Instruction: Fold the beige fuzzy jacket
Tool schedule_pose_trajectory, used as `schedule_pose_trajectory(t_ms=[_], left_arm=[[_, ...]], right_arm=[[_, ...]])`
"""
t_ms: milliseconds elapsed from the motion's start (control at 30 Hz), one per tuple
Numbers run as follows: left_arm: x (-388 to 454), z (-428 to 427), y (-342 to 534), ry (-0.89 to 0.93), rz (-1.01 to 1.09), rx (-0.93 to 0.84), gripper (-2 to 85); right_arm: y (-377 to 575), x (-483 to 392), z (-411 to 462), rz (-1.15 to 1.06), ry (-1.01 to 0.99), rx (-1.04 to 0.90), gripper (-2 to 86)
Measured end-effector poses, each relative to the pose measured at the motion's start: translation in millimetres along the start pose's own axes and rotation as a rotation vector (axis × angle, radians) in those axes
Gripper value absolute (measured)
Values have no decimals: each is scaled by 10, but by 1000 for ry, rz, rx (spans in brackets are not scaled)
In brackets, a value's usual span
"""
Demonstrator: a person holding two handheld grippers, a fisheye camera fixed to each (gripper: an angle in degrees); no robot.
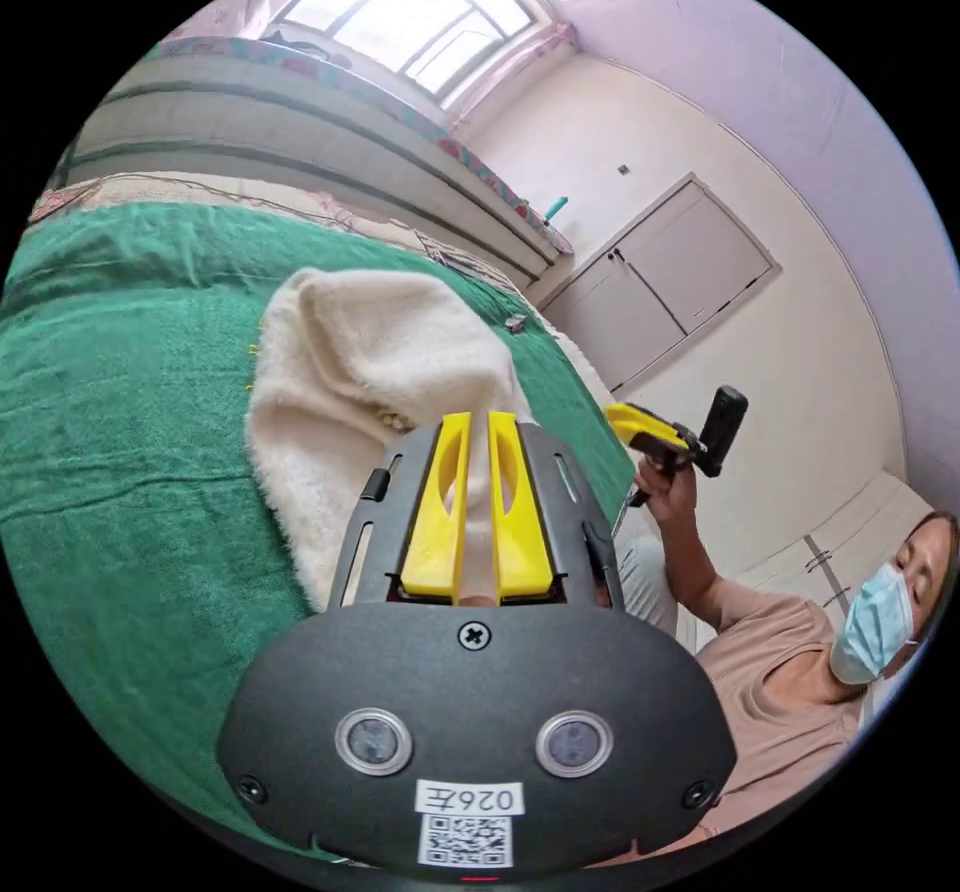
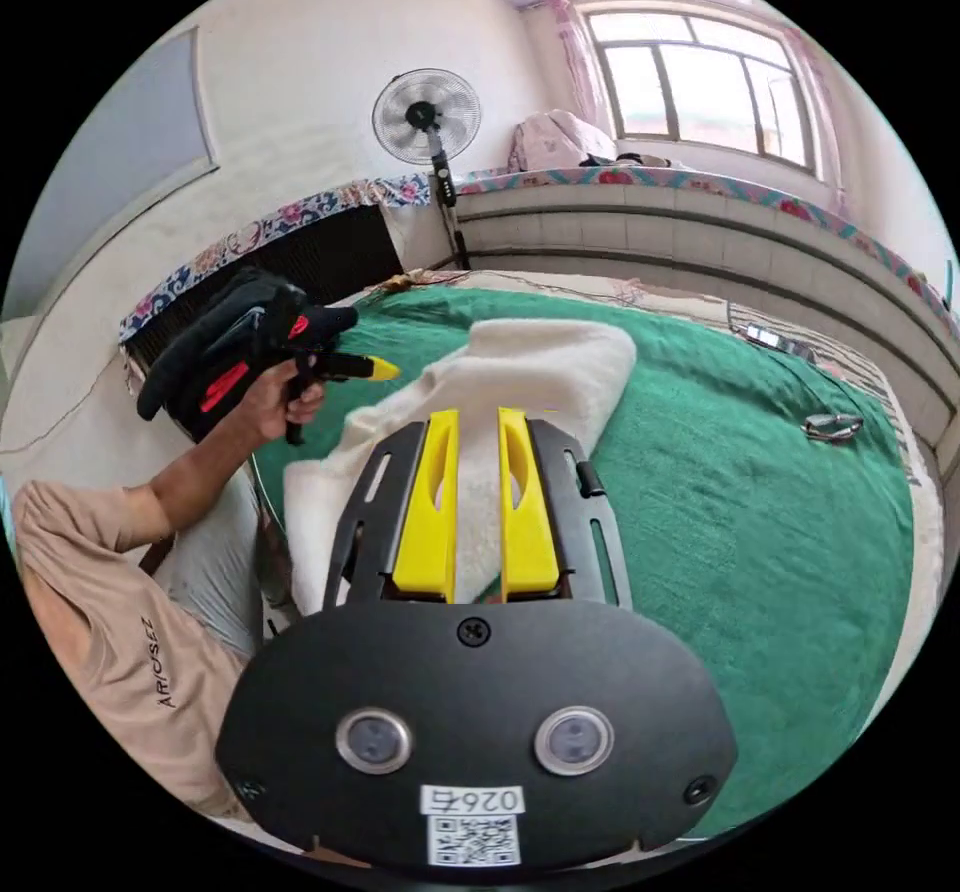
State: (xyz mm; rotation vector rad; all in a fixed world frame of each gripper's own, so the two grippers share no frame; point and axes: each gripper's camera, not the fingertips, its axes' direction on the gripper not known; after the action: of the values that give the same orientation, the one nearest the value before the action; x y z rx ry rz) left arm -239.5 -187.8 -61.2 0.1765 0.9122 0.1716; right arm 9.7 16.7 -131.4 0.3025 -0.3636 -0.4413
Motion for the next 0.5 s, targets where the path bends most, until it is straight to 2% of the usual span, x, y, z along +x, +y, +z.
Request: schedule_pose_trajectory(t_ms=[33,100,167,267,333,400,500], left_arm=[[-8,-83,-22,-18,-2,32,49],[5,-21,-79,-92,9,-22,68],[-2,341,-126,-154,33,-176,88],[-121,952,-128,-73,15,-359,128],[-212,1255,-123,-1,-18,-422,152],[-271,1374,-150,18,-37,-400,161],[-335,1419,-255,102,-59,-350,162]], right_arm=[[13,-301,114,-92,-50,-48,43],[28,-735,282,-218,-118,-117,60],[102,-1217,470,-341,-159,-166,93],[248,-1644,773,-456,-170,-270,122],[338,-1800,995,-508,-121,-375,127],[423,-1856,1197,-516,-36,-463,125],[478,-1890,1185,-526,0,-445,123]])
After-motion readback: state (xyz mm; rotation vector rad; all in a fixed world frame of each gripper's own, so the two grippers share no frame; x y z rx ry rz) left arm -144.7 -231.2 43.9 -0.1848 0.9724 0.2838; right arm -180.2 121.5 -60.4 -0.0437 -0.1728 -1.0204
